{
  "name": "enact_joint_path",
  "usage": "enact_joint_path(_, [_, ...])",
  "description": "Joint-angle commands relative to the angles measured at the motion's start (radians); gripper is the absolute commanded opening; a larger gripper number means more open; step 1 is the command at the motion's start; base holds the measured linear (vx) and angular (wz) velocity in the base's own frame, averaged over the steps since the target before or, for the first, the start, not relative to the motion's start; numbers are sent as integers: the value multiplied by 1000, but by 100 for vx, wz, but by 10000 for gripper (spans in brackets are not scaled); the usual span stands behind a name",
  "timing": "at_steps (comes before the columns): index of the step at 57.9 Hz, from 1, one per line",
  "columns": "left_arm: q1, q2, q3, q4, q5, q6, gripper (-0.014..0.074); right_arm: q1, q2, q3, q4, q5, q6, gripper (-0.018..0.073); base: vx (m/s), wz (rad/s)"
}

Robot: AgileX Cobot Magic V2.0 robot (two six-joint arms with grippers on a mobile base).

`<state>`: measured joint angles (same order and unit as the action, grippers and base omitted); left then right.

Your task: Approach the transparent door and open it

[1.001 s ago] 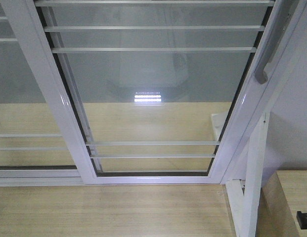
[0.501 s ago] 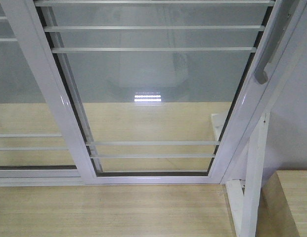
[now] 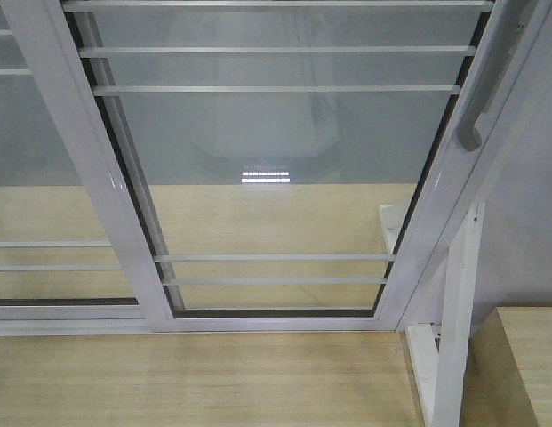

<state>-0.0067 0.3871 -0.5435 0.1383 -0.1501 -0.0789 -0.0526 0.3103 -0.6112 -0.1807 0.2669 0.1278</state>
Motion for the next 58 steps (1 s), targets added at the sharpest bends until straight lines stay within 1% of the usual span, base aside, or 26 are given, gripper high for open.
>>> enact_joint_path(1, [-4, 103, -35, 1, -33, -8, -3, -4, 112, -43, -13, -62, 4, -5, 0, 0])
enact_joint_path(12, [-4, 232, -35, 1, 93, -8, -3, -4, 249, -43, -7, -55, 4, -5, 0, 0])
enact_joint_path(26, [-4, 290, -35, 1, 165, -10, 12, -4, 369, -43, -6, -44, 4, -5, 0, 0])
enact_joint_path(35, [-4, 288, -35, 1, 188, -8, 52, -4, 424, -43, -6, -56, 4, 5, 0, 0])
enact_joint_path(41, [-4, 288, -35, 1, 216, -8, 113, -4, 459, -43, 2, -56, 4, 47, 0, 0])
enact_joint_path(49, [-4, 288, -35, 1, 258, -8, 202, -4, 501, -43, 46, -56, 4, 131, 0, 0])
enact_joint_path(54, [-4, 288, -35, 0, 264, -9, 237, -4, 527, -43, 53, -72, 4, 189, 0, 0])
enact_joint_path(58, [-4, 288, -35, 0, 263, -9, 251, -4, 549, -43, 47, -111, 4, 236, 0, 0])
